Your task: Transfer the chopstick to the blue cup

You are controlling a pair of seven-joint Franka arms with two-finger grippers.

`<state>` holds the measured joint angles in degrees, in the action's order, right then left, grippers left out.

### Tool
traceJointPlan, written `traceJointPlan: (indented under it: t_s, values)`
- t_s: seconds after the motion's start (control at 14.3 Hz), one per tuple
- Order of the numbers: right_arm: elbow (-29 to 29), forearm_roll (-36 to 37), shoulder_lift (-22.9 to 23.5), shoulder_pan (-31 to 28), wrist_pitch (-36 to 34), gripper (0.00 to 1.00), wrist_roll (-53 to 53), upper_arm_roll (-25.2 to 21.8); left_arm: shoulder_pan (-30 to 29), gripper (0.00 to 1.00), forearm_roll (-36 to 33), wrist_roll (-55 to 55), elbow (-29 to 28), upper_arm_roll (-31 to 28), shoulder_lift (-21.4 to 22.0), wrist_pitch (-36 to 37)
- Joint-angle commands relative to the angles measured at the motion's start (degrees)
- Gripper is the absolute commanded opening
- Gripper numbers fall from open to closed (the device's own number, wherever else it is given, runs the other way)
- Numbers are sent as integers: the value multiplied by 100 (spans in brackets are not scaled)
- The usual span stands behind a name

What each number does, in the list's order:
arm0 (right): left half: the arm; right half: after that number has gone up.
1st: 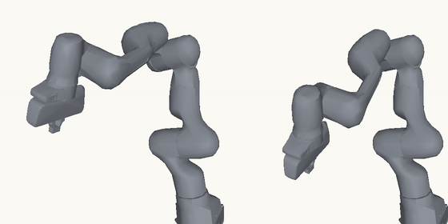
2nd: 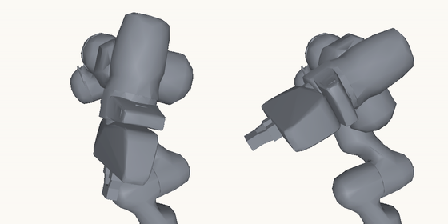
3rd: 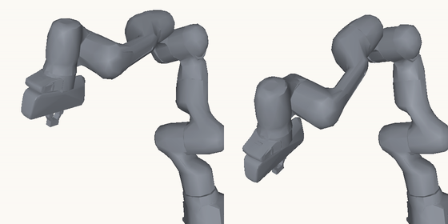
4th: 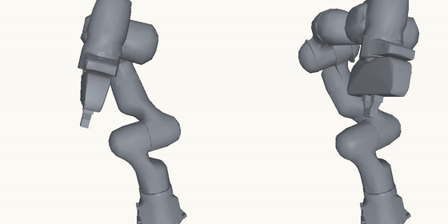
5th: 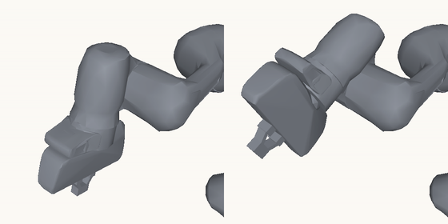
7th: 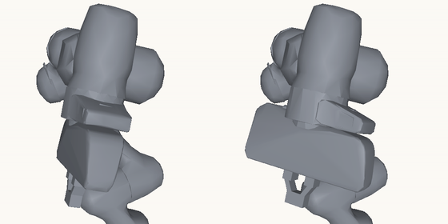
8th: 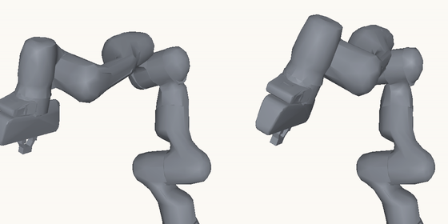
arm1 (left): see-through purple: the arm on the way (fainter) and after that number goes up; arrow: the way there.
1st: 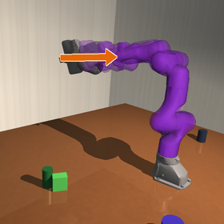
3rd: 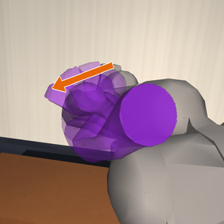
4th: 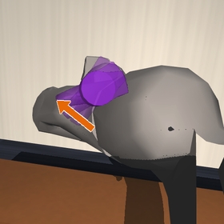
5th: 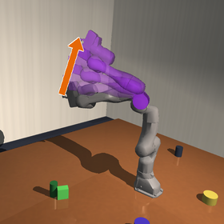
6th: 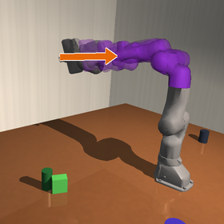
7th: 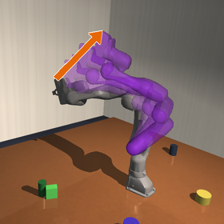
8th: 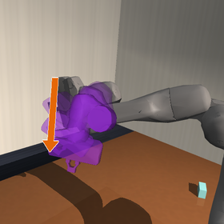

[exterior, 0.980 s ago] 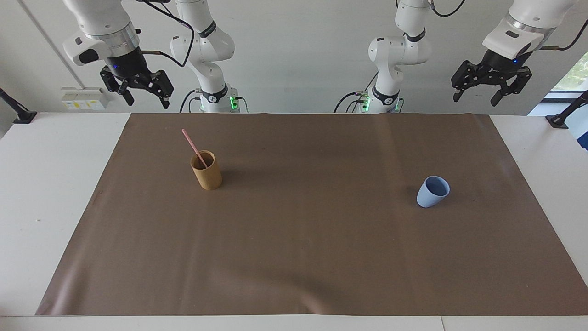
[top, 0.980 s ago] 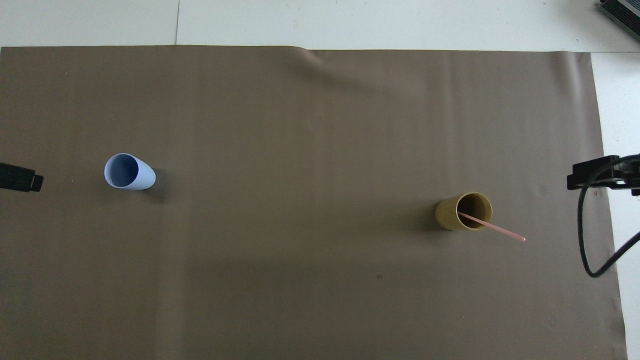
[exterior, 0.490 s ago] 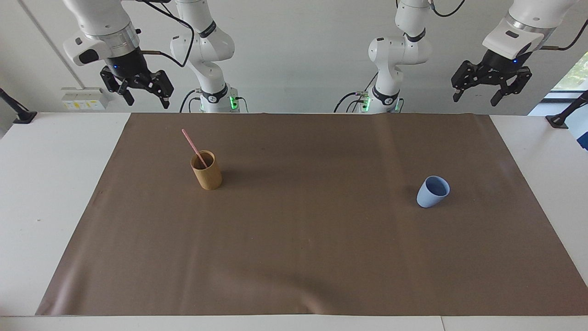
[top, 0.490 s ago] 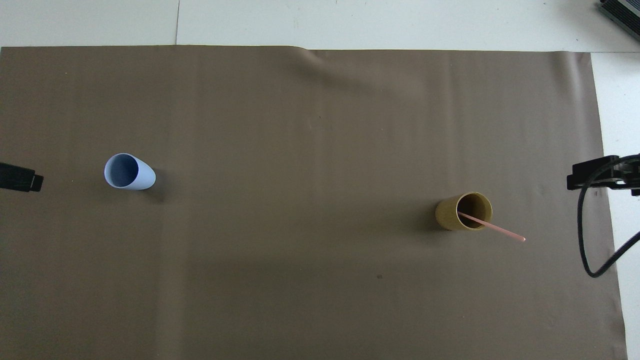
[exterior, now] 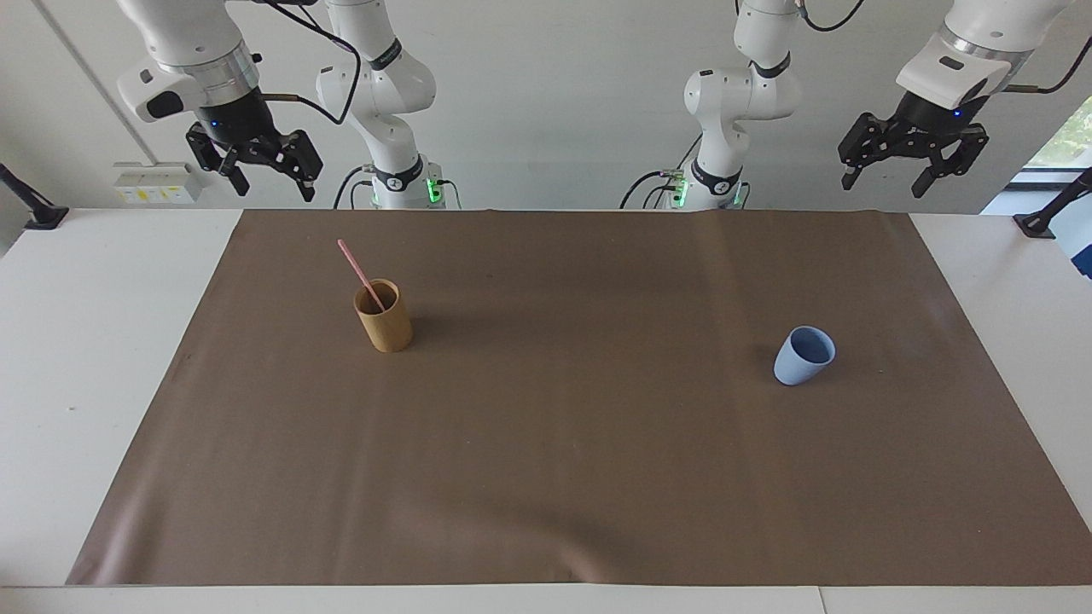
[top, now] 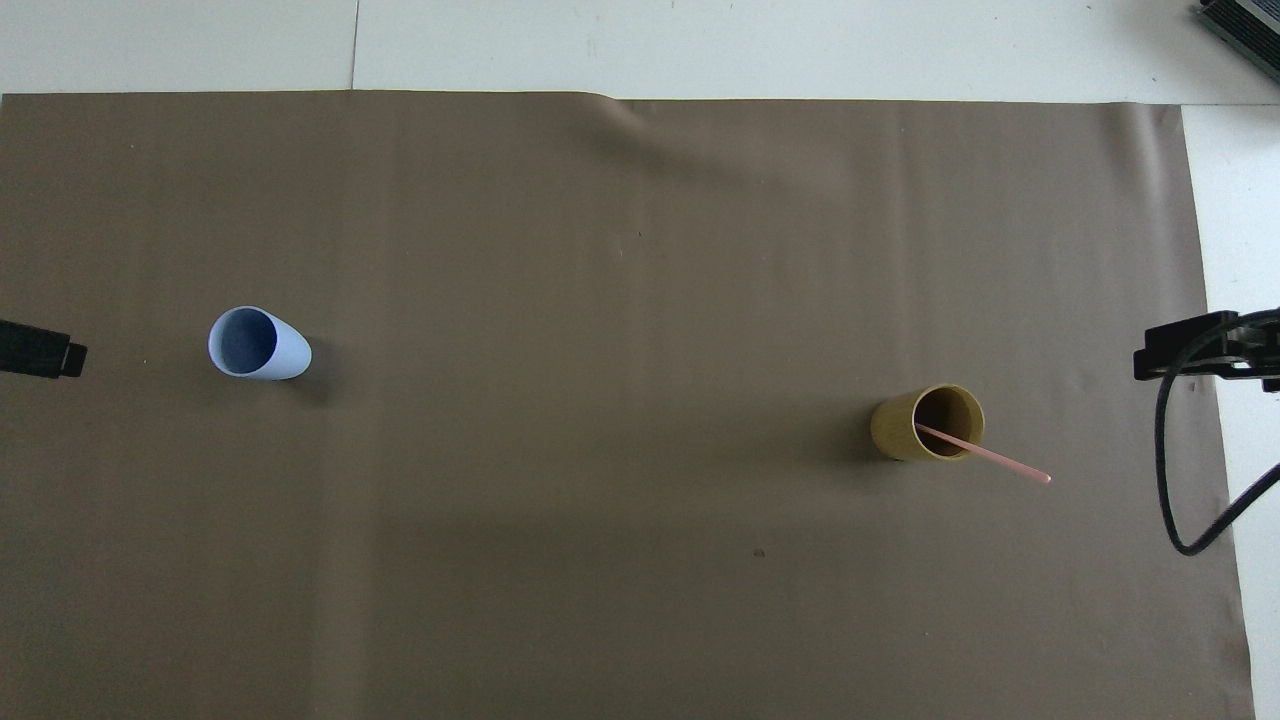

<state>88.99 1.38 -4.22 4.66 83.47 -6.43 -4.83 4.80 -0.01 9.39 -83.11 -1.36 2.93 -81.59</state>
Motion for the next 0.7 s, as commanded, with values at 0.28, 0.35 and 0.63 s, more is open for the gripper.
traceJointPlan:
  t_s: [0.28, 0.35, 0.63]
  values:
    - [172, 12, -149, -88, 11, 100, 125, 35, -41, 100, -25, -16, -196, 5, 15, -436]
    - [172, 12, -158, -79, 11, 100, 125, 35, -58, 100, -25, -16, -292, 4, 14, -584]
    - [172, 12, -158, -79, 2, 100, 125, 35, -59, 100, -25, 10, -960, 4, -12, -1340]
